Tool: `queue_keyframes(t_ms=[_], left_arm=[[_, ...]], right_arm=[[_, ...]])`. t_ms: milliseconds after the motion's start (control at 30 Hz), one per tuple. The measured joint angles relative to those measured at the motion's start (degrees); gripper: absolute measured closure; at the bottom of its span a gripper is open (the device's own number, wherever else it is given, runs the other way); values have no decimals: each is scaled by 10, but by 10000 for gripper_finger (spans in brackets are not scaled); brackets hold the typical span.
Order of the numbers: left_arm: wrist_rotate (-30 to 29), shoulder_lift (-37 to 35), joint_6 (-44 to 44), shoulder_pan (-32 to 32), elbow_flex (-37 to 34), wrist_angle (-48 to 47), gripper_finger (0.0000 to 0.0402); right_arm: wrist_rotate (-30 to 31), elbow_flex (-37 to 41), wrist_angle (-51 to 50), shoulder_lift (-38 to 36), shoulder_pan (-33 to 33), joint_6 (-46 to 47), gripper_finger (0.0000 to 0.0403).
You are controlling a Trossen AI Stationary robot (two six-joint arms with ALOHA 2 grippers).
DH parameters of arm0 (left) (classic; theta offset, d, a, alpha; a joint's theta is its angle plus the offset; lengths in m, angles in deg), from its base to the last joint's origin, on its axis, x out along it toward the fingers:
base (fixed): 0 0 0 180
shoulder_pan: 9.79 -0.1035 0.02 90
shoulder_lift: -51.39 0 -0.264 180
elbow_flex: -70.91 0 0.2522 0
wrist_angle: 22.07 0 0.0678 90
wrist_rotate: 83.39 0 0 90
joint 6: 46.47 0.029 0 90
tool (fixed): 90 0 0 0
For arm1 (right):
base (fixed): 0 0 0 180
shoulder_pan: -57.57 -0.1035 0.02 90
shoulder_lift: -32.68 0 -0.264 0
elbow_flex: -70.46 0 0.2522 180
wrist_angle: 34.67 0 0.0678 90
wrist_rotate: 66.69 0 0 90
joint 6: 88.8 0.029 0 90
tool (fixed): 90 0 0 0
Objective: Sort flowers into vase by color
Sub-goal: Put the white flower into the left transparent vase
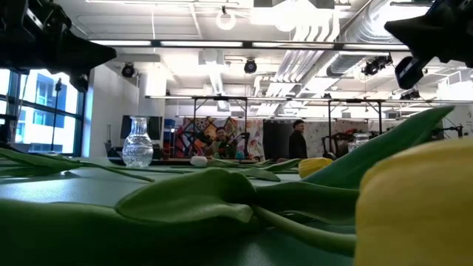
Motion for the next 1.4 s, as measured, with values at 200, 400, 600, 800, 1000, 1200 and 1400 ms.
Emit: queue_keyframes(t_ms=[200,400,600,800,1000,1200,1400], left_arm=[[0,0,-2,0,0,7,401],[12,0,-2,0,0,-5,402],[57,0,-2,0,0,-8,401],[86,3,10,0,0,-11,401],[49,31,25,0,0,-9,381],[-9,77,10,0,0,-4,350],[-42,128,-5,0,0,6,330]], right_arm=[[-13,8,-14,0,0,88,402],[125,8,-24,0,0,147,402],[246,8,-34,8,7,82,402],[163,8,1,42,14,65,402],[139,-27,39,107,18,40,402],[123,-135,-8,234,50,-37,392],[141,-251,-125,397,101,-98,336]])
